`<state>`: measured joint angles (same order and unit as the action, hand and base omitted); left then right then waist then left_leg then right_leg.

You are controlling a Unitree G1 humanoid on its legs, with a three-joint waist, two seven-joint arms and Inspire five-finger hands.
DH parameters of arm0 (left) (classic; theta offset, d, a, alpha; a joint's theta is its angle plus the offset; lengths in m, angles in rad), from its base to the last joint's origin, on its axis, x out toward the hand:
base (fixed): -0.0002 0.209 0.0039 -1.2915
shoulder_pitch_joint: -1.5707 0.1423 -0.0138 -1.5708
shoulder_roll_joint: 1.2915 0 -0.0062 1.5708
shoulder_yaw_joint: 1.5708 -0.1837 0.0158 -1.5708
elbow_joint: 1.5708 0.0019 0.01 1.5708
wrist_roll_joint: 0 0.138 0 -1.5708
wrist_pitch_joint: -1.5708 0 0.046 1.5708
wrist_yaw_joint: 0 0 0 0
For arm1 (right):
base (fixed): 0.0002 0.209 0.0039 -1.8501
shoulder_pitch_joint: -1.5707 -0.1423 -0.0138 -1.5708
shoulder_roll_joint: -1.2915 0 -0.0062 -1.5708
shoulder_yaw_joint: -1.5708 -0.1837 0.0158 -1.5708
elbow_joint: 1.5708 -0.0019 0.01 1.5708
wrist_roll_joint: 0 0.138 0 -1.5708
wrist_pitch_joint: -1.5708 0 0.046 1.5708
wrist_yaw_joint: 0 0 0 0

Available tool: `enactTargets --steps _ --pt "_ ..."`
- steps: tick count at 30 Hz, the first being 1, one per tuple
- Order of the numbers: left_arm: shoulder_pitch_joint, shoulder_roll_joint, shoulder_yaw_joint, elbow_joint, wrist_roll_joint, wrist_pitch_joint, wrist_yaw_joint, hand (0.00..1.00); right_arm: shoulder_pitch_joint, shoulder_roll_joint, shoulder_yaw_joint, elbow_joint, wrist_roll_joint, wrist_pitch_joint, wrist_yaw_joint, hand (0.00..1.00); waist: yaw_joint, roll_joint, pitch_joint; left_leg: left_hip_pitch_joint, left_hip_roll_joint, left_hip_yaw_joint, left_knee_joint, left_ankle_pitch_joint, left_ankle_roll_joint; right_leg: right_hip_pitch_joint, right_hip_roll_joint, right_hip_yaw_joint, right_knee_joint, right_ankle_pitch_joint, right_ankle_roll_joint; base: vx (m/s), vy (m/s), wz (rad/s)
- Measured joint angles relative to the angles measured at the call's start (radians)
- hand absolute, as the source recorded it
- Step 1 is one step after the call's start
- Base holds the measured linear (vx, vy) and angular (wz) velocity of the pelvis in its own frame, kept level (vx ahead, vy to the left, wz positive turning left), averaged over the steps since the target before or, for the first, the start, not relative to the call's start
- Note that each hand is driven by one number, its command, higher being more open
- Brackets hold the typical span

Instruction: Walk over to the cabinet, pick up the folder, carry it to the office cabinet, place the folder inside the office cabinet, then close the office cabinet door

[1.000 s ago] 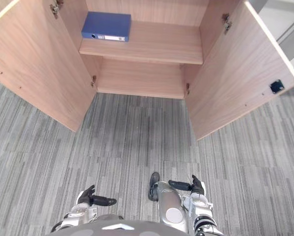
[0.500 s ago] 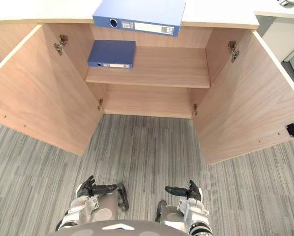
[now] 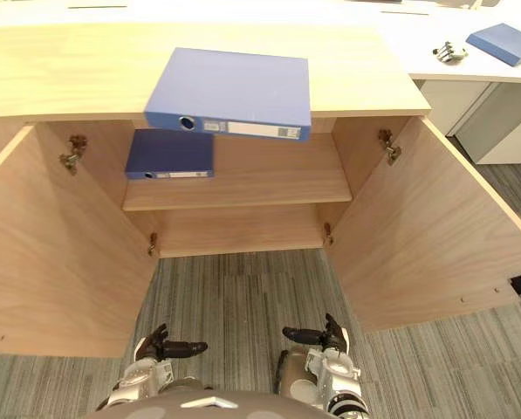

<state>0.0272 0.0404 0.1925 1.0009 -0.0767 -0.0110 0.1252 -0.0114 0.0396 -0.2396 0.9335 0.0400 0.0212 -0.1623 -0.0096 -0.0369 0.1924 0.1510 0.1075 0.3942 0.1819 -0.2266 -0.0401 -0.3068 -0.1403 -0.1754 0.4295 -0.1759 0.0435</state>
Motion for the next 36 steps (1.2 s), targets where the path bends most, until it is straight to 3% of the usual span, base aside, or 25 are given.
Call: enactTargets --steps 1,2,3,6,8,9,10,11,14,16,18,21,24,28,36 --pt "-0.015 0.002 -0.006 0.029 -0.001 0.000 -0.001 1.00 -0.005 -0.016 -0.004 0.021 0.000 0.004 0.005 1.00 -0.002 0.012 0.004 0.025 0.006 -0.031 -0.032 0.001 -0.022 0.025 0.022 0.000 -0.046 0.124 -0.031 0.43 -0.246 0.29" --pt "-0.015 -0.014 -0.004 0.033 0.000 0.002 0.000 1.00 -0.012 -0.037 -0.009 0.036 0.000 0.004 0.004 1.00 0.005 0.041 -0.001 0.028 0.023 -0.053 -0.055 0.020 -0.037 0.030 0.041 -0.002 -0.054 0.123 -0.044 0.40 -0.242 0.16" --pt "-0.017 -0.031 0.008 0.032 0.000 -0.003 -0.001 1.00 -0.014 -0.050 -0.024 0.045 0.000 0.004 0.004 1.00 0.004 0.053 0.000 0.041 0.028 -0.068 -0.077 0.044 -0.046 0.031 0.045 -0.013 -0.037 0.091 -0.051 0.28 -0.196 0.11" --pt "-0.033 -0.058 0.030 0.033 0.001 -0.002 -0.002 1.00 0.003 -0.052 -0.055 0.060 0.001 0.015 0.000 1.00 -0.004 0.057 0.003 0.050 0.054 -0.096 -0.036 0.084 -0.065 0.096 0.043 -0.067 -0.040 0.044 -0.065 0.22 -0.216 0.46" --pt "-0.047 -0.067 0.033 0.018 0.001 -0.002 -0.004 1.00 0.018 -0.047 -0.049 0.055 0.001 0.015 -0.001 1.00 -0.001 0.038 0.012 -0.026 0.097 -0.110 0.175 0.080 -0.072 0.168 0.036 -0.106 -0.078 0.023 -0.063 0.11 -0.205 0.73" --pt "-0.052 -0.076 0.037 -0.001 0.001 -0.002 -0.004 1.00 0.032 -0.044 -0.044 0.039 0.001 0.013 -0.001 1.00 -0.001 0.034 0.015 -0.118 0.152 -0.106 0.379 0.074 -0.073 0.207 0.042 -0.132 -0.102 0.015 -0.064 0.04 -0.161 0.45" --pt "-0.050 -0.090 0.054 -0.021 0.000 -0.002 -0.004 1.00 0.034 -0.044 -0.044 0.036 0.002 0.013 -0.001 1.00 0.007 0.041 0.012 -0.183 0.197 -0.095 0.504 0.058 -0.069 0.225 0.055 -0.139 -0.109 0.008 -0.065 0.05 -0.111 0.25" --pt "-0.050 -0.095 0.061 -0.025 0.000 -0.002 -0.004 1.00 0.034 -0.044 -0.044 0.034 0.002 0.013 -0.002 1.00 0.009 0.045 0.009 -0.203 0.206 -0.083 0.520 0.046 -0.065 0.228 0.058 -0.140 -0.110 0.005 -0.064 0.06 -0.002 -0.05" --pt "-0.051 -0.103 0.066 -0.025 -0.001 -0.001 -0.005 1.00 0.034 -0.043 -0.046 0.023 0.003 0.014 -0.002 1.00 0.007 0.053 0.008 -0.238 0.183 -0.038 0.374 0.006 -0.052 0.252 0.056 -0.118 -0.129 0.005 -0.052 0.10 0.099 -0.20" --pt "-0.052 -0.103 0.067 -0.024 0.000 -0.001 -0.005 1.00 0.035 -0.042 -0.051 0.022 0.003 0.014 -0.003 1.00 0.009 0.054 0.006 -0.233 0.142 -0.049 0.199 0.041 -0.042 0.255 0.049 -0.094 -0.130 0.005 -0.035 0.16 0.196 -0.37" --pt "-0.050 -0.096 0.068 -0.016 0.000 -0.001 -0.003 1.00 0.045 -0.033 -0.054 0.021 0.004 0.017 -0.005 1.00 0.009 0.032 -0.012 -0.179 0.084 -0.037 0.078 0.096 -0.031 0.260 0.034 -0.049 -0.152 0.013 0.005 0.24 0.211 -0.34" --pt "-0.042 -0.088 0.068 -0.013 0.007 0.004 -0.005 1.00 0.054 -0.027 -0.054 0.023 0.003 0.018 -0.003 1.00 0.009 0.023 -0.017 -0.131 0.057 -0.014 0.034 0.096 -0.030 0.306 0.023 -0.033 -0.220 0.039 0.019 0.16 0.141 -0.19" --pt "-0.017 -0.087 0.066 -0.010 0.011 0.004 -0.005 1.00 0.066 -0.034 -0.054 0.027 0.002 0.016 -0.002 1.00 0.008 0.042 -0.039 -0.056 0.030 0.008 -0.034 0.097 -0.029 0.363 0.021 -0.015 -0.271 0.046 0.029 0.12 0.100 -0.16" --pt "-0.006 -0.069 0.020 0.007 0.011 0.004 -0.006 1.00 0.064 -0.047 -0.054 0.065 0.001 0.015 -0.001 1.00 0.007 0.056 -0.061 -0.019 0.025 0.006 -0.088 0.114 -0.020 0.392 0.034 -0.007 -0.307 0.055 0.020 0.09 0.007 -0.05" --pt "0.008 -0.039 -0.054 -0.025 0.011 0.005 -0.004 1.00 0.061 -0.069 -0.050 0.093 0.000 0.013 0.000 1.00 0.005 0.058 -0.071 -0.003 0.024 -0.051 -0.127 0.143 -0.014 0.426 0.051 -0.003 -0.384 0.100 0.013 0.00 -0.030 -0.02"
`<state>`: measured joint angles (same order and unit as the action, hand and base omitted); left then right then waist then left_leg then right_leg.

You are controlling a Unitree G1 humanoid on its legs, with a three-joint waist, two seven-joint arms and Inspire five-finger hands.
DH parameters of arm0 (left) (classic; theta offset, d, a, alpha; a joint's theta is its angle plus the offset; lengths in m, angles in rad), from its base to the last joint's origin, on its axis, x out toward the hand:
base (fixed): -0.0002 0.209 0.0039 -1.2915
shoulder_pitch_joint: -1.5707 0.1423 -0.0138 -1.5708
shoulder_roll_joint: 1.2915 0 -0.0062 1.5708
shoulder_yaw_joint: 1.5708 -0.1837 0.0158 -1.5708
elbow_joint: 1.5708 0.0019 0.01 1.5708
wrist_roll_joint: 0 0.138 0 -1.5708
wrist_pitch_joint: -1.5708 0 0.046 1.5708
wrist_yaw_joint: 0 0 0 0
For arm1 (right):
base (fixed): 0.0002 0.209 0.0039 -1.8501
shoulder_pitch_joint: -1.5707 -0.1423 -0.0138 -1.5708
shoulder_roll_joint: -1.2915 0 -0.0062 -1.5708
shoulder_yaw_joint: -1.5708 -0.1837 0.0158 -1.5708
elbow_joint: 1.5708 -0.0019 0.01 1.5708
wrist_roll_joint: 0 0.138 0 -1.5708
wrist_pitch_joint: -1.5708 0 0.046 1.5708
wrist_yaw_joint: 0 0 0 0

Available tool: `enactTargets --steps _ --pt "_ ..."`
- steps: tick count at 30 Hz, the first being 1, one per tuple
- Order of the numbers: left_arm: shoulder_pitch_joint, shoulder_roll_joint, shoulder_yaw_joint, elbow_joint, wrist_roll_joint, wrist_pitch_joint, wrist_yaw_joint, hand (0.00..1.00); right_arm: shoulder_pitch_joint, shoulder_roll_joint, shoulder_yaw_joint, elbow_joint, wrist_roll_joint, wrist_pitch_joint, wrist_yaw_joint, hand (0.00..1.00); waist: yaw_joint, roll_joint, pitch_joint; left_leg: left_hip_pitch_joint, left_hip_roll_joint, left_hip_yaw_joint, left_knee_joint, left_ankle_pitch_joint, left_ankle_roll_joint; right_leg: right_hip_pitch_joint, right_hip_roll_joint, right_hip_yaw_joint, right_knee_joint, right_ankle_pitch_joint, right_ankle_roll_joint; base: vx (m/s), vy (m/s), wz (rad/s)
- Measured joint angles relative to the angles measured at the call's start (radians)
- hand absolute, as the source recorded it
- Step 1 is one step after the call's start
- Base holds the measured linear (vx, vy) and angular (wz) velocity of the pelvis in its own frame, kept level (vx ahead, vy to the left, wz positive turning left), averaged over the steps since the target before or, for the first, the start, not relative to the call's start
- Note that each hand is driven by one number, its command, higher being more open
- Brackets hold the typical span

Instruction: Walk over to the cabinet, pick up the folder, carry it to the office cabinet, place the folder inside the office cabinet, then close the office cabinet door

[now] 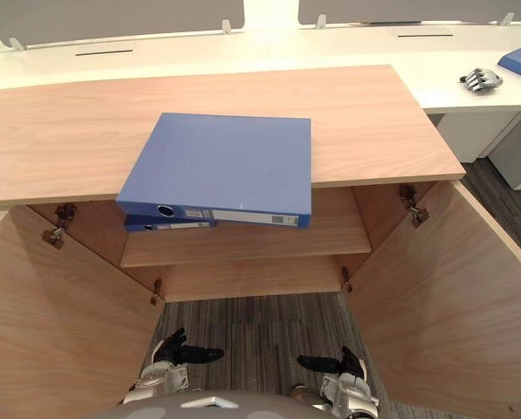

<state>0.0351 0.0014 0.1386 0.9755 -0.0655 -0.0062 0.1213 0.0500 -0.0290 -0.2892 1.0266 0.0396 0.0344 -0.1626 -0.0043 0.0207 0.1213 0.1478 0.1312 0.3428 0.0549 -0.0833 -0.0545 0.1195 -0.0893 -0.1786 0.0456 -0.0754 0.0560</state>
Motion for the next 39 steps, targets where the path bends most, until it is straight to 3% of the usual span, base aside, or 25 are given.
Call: enactTargets --steps 10,19,29,39 --pt "0.134 0.143 0.045 -0.540 -0.012 -0.017 0.056 1.00 0.010 -0.046 0.044 0.008 0.000 -0.001 -0.001 1.00 0.003 0.005 -0.003 -0.019 -0.034 -0.060 -0.059 0.040 0.012 -0.031 -0.019 -0.002 -0.019 0.047 0.015 -0.12 0.043 0.04" --pt "0.236 0.146 0.055 -0.919 -0.004 -0.071 0.123 1.00 0.034 -0.048 0.045 -0.015 -0.001 -0.004 -0.001 1.00 0.007 0.003 -0.005 -0.012 -0.057 -0.104 -0.108 0.079 0.017 -0.030 -0.032 -0.014 -0.029 0.057 0.019 -0.10 0.025 0.10" --pt "0.263 0.138 0.050 -1.160 0.004 -0.115 0.127 1.00 0.041 -0.047 0.048 -0.020 -0.020 -0.006 0.007 1.00 0.025 -0.003 -0.011 0.017 -0.058 -0.132 -0.117 0.081 0.023 0.008 -0.028 -0.014 -0.032 0.052 0.016 0.00 -0.004 0.04" --pt "0.219 0.343 -0.064 -1.325 0.240 -0.155 0.132 1.00 0.047 -0.090 0.125 0.015 -0.062 -0.016 0.023 1.00 0.025 0.011 -0.030 0.025 -0.054 -0.131 -0.106 0.079 0.020 0.003 -0.027 0.010 0.002 0.031 0.021 -0.03 -0.001 -0.01"
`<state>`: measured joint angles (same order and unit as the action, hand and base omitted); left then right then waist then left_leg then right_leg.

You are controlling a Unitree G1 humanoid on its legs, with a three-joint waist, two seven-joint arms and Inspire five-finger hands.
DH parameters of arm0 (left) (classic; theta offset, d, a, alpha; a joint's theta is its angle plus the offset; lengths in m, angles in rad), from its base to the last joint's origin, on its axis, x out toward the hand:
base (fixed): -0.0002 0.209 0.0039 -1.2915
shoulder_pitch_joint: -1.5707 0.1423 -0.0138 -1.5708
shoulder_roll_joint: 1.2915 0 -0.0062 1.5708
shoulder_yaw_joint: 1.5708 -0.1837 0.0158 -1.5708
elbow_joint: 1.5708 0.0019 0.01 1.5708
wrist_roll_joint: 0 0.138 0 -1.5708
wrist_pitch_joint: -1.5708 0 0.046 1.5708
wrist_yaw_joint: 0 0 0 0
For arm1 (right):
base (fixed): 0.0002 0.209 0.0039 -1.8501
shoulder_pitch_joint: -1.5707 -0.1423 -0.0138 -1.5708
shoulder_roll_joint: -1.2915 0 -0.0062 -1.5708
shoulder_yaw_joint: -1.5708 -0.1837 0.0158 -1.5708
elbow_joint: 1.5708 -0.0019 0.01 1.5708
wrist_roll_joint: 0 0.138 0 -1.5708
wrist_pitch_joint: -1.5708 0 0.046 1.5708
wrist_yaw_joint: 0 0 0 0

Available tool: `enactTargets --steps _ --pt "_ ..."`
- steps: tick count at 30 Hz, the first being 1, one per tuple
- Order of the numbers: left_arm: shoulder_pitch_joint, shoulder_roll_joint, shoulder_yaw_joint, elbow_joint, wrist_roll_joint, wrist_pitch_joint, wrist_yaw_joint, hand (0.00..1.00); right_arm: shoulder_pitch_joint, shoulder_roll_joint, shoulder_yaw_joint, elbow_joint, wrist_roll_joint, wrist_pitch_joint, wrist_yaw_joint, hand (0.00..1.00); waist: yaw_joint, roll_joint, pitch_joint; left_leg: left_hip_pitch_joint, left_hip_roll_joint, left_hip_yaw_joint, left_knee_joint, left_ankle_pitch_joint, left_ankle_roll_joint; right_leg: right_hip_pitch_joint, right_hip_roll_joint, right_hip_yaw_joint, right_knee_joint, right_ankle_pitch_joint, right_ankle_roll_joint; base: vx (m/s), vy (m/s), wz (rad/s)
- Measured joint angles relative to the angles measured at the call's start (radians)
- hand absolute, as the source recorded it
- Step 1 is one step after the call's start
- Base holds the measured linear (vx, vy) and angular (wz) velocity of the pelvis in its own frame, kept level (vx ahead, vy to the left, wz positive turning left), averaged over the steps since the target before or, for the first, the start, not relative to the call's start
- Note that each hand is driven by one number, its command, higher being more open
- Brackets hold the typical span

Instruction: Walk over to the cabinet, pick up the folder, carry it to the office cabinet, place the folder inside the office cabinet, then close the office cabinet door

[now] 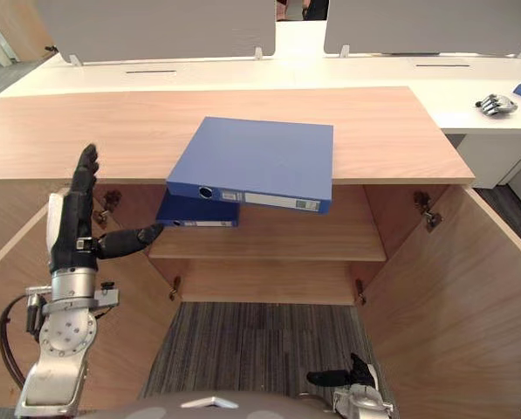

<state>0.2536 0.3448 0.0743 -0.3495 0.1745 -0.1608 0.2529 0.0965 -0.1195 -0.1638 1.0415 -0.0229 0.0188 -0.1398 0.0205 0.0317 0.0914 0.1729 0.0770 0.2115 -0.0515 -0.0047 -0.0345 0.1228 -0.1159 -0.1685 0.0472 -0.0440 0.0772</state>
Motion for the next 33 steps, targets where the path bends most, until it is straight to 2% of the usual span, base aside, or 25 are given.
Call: enactTargets --steps 4,12,18,25,29,30,33 --pt "-0.048 0.092 -0.058 0.005 0.110 -0.010 0.000 1.00 0.012 -0.009 0.030 0.009 -0.016 0.000 0.002 1.00 -0.007 -0.001 -0.009 0.004 0.007 0.000 -0.003 0.001 -0.001 -0.002 0.009 0.001 0.000 0.000 -0.007 0.00 0.000 0.00" --pt "-0.160 0.177 -0.181 0.081 0.317 -0.014 0.003 1.00 0.017 -0.011 0.064 0.025 -0.015 0.000 -0.002 1.00 -0.032 -0.009 -0.029 0.013 0.003 0.001 -0.025 0.001 -0.002 0.001 0.011 0.003 -0.021 0.004 -0.010 0.00 0.000 0.00" --pt "-0.241 0.201 -0.275 0.150 0.458 -0.011 0.011 1.00 0.011 -0.011 0.068 0.034 -0.015 0.000 -0.002 1.00 -0.041 -0.013 -0.031 0.017 0.000 0.002 -0.031 -0.002 0.002 0.004 0.012 0.013 -0.040 0.014 -0.017 0.00 0.006 -0.06" --pt "-0.274 0.197 -0.338 0.227 0.624 0.024 0.064 1.00 0.011 -0.010 0.069 0.036 -0.015 0.000 -0.013 1.00 -0.065 -0.012 -0.030 0.017 -0.001 0.009 -0.030 -0.003 0.001 0.003 0.010 0.021 -0.050 0.025 -0.016 -0.05 0.001 -0.04" --pt "-0.274 0.180 -0.345 0.240 0.665 0.040 0.068 1.00 0.012 -0.010 0.068 0.036 -0.014 0.000 -0.018 1.00 -0.070 -0.012 -0.030 0.017 -0.002 0.019 -0.030 -0.004 0.000 0.003 0.011 0.031 -0.064 0.034 -0.012 -0.05 0.002 -0.09" --pt "-0.275 0.169 -0.345 0.246 0.666 0.043 0.070 0.00 0.012 -0.010 0.068 0.036 -0.014 0.000 -0.019 1.00 -0.074 -0.012 -0.030 0.017 -0.002 0.021 -0.030 -0.004 0.000 0.003 0.011 0.033 -0.067 0.036 -0.011 -0.04 -0.001 -0.05" --pt "-0.279 0.155 -0.345 0.251 0.700 0.061 0.084 0.00 0.012 -0.009 0.068 0.036 -0.014 0.000 -0.019 1.00 -0.081 -0.012 -0.029 0.017 -0.003 0.023 -0.031 -0.004 0.000 0.003 0.011 0.034 -0.070 0.037 -0.009 -0.02 -0.003 -0.02"
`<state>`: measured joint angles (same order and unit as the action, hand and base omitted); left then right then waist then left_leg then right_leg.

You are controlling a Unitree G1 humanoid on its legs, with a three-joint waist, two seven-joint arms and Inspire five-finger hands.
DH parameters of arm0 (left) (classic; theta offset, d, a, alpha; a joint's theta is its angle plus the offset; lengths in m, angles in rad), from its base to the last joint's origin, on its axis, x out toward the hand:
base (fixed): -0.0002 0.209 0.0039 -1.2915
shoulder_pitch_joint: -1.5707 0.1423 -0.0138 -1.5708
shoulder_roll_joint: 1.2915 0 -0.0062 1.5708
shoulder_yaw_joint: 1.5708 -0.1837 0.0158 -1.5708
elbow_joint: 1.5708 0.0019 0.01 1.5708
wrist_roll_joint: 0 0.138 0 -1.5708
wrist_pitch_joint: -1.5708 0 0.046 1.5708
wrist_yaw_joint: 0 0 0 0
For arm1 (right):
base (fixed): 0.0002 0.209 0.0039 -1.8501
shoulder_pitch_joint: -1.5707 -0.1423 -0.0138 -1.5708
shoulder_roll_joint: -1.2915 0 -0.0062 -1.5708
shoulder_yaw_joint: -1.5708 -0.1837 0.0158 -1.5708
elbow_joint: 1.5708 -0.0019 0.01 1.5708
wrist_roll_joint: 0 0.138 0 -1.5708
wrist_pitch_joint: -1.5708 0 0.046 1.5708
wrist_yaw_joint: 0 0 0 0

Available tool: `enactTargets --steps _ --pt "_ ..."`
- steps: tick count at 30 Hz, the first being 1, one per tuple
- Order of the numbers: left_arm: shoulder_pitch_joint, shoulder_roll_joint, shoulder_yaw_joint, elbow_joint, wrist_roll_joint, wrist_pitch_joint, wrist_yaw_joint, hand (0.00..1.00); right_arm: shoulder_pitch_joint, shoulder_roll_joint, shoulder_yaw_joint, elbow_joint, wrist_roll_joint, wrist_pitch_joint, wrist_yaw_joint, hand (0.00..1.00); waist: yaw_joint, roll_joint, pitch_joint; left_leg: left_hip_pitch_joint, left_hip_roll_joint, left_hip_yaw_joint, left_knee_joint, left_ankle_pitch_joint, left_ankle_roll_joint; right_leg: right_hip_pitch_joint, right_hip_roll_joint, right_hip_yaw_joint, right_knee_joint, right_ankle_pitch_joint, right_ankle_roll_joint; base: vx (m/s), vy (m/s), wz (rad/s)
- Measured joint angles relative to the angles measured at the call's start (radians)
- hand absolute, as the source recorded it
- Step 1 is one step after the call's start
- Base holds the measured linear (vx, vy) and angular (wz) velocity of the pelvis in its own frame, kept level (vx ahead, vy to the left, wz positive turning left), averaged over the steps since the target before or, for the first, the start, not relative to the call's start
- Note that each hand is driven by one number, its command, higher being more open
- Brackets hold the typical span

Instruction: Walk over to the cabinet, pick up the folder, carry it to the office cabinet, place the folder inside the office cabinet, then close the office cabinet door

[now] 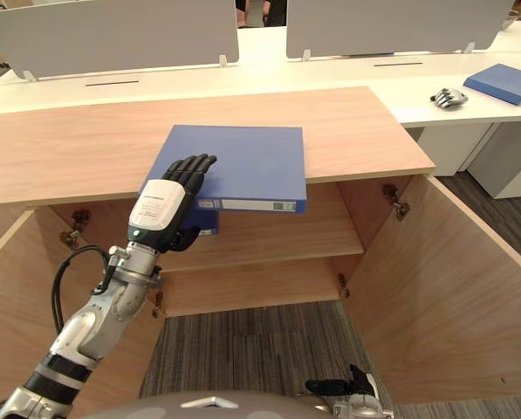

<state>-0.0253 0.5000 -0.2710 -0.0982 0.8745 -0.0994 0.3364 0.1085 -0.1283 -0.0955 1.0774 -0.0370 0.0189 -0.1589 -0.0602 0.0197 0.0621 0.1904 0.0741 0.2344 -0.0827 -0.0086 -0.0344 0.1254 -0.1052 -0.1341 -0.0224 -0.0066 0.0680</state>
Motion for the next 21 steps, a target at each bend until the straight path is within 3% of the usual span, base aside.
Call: enactTargets --steps 10,21 --pt "-0.079 -0.061 0.017 0.007 0.027 0.036 0.094 0.00 -0.007 0.001 -0.001 0.007 0.001 0.002 -0.004 1.00 -0.005 -0.003 0.001 0.000 -0.001 0.003 -0.003 0.000 0.000 0.002 0.000 0.000 -0.010 0.006 0.002 -0.02 -0.005 -0.01" --pt "-0.045 -0.149 0.080 -0.031 -0.022 0.043 0.094 0.00 -0.006 0.004 0.000 -0.002 0.036 0.002 -0.011 1.00 -0.009 -0.004 0.006 0.000 -0.002 0.004 -0.004 -0.002 -0.002 0.016 0.001 0.000 -0.039 0.019 0.002 -0.02 -0.003 0.00"
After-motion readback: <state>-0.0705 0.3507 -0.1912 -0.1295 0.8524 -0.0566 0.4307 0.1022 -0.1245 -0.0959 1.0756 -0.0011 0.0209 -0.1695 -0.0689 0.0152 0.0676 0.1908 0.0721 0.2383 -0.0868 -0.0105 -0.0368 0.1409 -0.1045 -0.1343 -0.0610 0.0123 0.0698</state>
